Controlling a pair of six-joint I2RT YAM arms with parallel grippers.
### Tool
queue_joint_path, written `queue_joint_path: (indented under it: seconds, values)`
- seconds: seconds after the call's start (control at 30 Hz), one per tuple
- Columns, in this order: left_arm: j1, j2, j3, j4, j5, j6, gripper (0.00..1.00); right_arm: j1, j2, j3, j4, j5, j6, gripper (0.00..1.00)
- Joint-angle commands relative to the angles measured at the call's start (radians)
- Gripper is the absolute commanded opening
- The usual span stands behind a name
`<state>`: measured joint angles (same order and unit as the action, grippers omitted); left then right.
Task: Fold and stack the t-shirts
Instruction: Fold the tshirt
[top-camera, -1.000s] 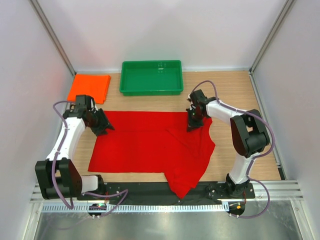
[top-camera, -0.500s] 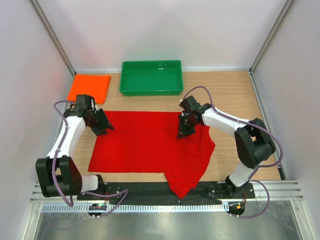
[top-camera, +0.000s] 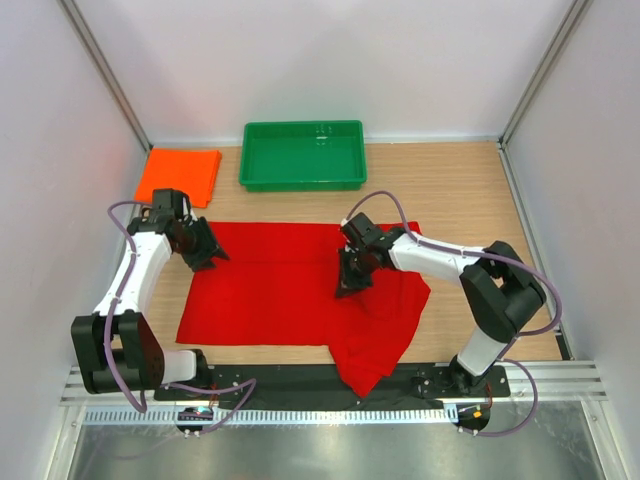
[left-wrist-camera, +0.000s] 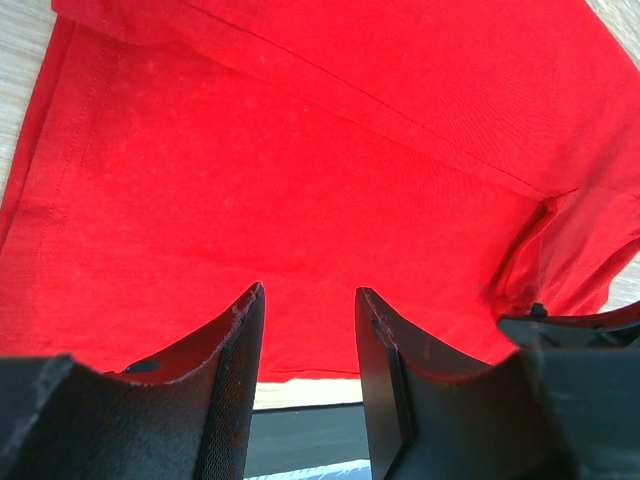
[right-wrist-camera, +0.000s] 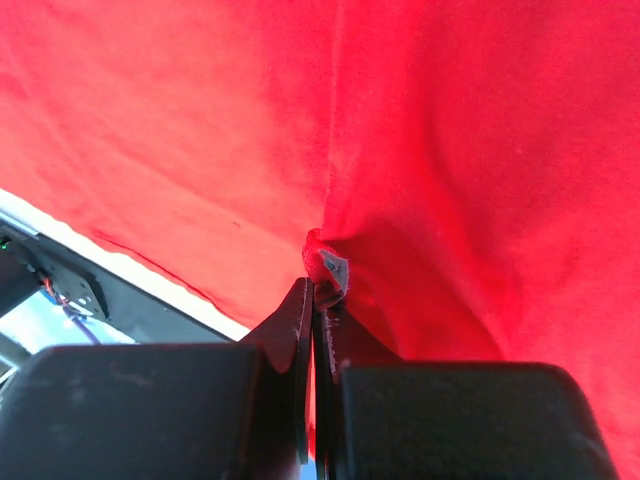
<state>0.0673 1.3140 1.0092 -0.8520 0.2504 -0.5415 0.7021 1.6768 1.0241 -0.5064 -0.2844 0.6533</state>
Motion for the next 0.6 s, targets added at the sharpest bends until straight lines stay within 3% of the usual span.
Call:
queue_joint_path:
  seconds: [0.0,0.3,0.4,0.57]
  values:
    - [-0.001,0.007,0.019,0.025,0.012,0.011,0.43,0.016,-0.026,-0.031,0.074,-0.042,0.069,0.05]
    - [-0.001,0.005,0.031,0.018,-0.007,0.031,0.43,0.017,-0.109,-0.018,-0.055,-0.071,-0.061,0.37]
    - [-0.003,0.014,0.037,0.019,-0.008,0.032,0.43,0.014,-0.143,-0.001,-0.115,-0.049,-0.098,0.39]
    - [-0.001,0.039,0.04,0.034,0.001,0.031,0.43,-0.082,-0.175,0.024,-0.197,0.178,-0.08,0.45]
